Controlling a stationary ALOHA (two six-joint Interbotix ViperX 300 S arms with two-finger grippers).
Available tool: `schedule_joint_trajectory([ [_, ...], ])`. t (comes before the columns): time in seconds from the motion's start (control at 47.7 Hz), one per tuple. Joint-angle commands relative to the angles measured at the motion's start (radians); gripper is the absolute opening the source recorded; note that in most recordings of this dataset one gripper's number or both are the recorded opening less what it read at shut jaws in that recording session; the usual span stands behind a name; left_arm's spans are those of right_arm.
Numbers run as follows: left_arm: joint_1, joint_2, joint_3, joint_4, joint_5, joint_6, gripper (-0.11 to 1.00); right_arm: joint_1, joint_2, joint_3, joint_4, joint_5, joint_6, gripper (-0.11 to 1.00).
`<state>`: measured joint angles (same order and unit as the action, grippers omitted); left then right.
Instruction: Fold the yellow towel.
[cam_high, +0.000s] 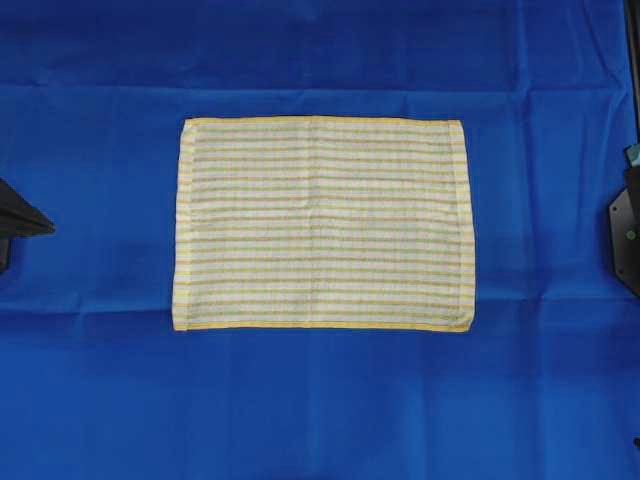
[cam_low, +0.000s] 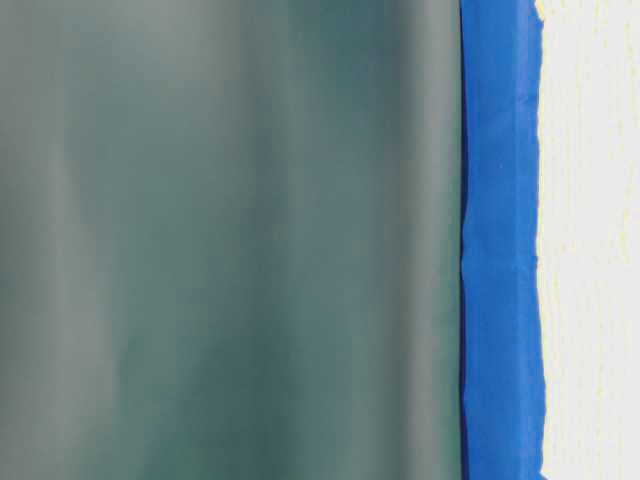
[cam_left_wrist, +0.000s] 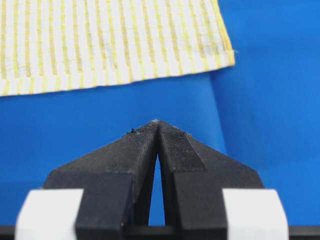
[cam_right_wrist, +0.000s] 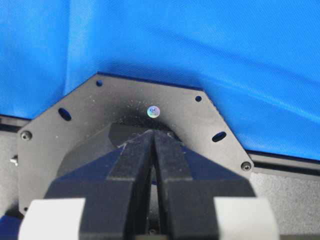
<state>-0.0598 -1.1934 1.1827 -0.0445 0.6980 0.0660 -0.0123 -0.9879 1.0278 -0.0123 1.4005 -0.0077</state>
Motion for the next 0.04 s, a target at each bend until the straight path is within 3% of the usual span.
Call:
schedule_joint_trajectory([
  [0.0, -0.002, 0.006, -0.011, -0.002, -0.003, 0.0, 0.0, 0.0, 0.005, -0.026, -0.002, 0.0, 0.002, 0.0],
  [0.021, -0.002, 0.006, -0.011, -0.002, -0.003, 0.0, 0.0, 0.0, 0.005, -0.025, -0.002, 0.0, 0.002, 0.0],
])
